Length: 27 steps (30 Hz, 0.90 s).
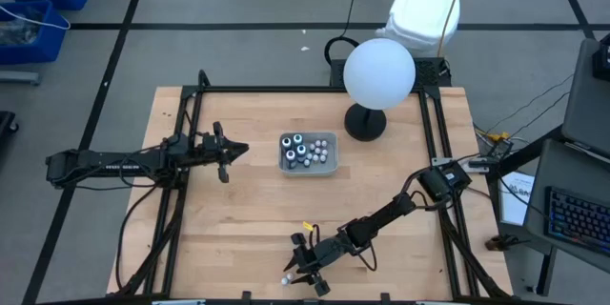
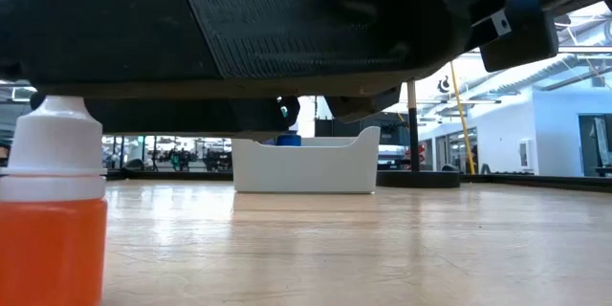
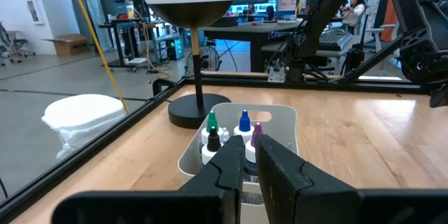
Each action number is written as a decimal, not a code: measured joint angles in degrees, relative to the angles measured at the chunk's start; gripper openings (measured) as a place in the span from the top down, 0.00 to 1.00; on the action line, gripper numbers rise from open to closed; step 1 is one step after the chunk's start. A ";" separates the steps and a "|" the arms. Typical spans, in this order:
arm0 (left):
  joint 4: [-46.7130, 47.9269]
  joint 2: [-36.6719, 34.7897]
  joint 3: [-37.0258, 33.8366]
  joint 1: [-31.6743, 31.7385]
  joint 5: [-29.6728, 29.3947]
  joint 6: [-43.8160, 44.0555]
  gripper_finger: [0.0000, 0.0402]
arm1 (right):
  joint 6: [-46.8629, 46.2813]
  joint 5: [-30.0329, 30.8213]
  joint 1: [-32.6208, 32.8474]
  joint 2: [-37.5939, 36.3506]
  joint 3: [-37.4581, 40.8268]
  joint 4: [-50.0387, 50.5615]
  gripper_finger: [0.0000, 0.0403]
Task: Pick & Place food coloring
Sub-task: Put the small yellow food coloring bottle into the gray bin
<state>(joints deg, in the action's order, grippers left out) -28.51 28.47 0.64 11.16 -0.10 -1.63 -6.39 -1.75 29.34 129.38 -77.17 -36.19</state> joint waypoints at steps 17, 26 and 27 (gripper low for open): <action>-0.03 0.01 0.00 0.02 -0.02 -0.13 0.88 | 0.62 1.52 -0.12 2.37 0.04 -2.44 0.58; 0.20 0.02 0.00 0.02 -0.02 -0.85 0.88 | 2.52 1.48 -0.48 2.78 0.02 -3.02 0.58; 0.31 0.02 0.00 0.02 -0.02 -0.99 0.88 | 2.67 1.48 -0.46 2.78 0.02 -3.41 0.58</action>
<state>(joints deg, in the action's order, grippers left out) -28.20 28.49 0.64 11.18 -0.12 -2.62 -3.73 -0.27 28.88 132.16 -77.14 -39.60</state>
